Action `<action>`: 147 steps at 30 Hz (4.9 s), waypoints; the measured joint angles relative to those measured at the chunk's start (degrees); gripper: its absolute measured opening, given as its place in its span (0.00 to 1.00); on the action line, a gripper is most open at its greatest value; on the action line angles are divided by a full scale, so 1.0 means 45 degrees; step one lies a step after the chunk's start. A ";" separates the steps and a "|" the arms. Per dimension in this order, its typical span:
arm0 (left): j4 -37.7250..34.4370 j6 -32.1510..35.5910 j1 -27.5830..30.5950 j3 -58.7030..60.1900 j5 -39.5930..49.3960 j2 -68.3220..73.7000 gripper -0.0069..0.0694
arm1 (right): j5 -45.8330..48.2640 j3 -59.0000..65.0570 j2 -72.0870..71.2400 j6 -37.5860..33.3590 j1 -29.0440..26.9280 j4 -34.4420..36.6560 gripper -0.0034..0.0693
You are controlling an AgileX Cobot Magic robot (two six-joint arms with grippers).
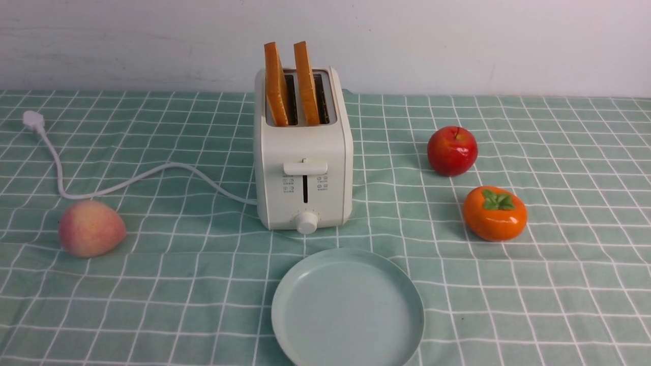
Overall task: Take toasted bread from bread machine on blue coffee table place on plate.
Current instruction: 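Grasp the toast slice in the toaster and pull it up out of the slot with the right gripper, then place the held slice of bread on top of the slice on the plate with the right gripper, then reach for a toast slice standing in the toaster with the left gripper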
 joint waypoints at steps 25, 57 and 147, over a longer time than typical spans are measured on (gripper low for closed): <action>-0.1159 -0.0624 0.0000 -1.2405 1.7212 1.0455 0.40 | 1.0926 -1.4024 1.3566 -0.2141 0.1352 -0.1131 0.38; -0.8119 0.5986 -0.0720 -1.1760 1.9332 1.0630 0.40 | 1.3762 -2.8849 2.7722 -0.1722 0.8244 -0.4358 0.69; -0.5100 0.4304 -0.3175 -2.1176 1.7255 1.9962 0.57 | 1.6094 -1.2392 1.3147 -0.6202 0.3375 0.1880 0.80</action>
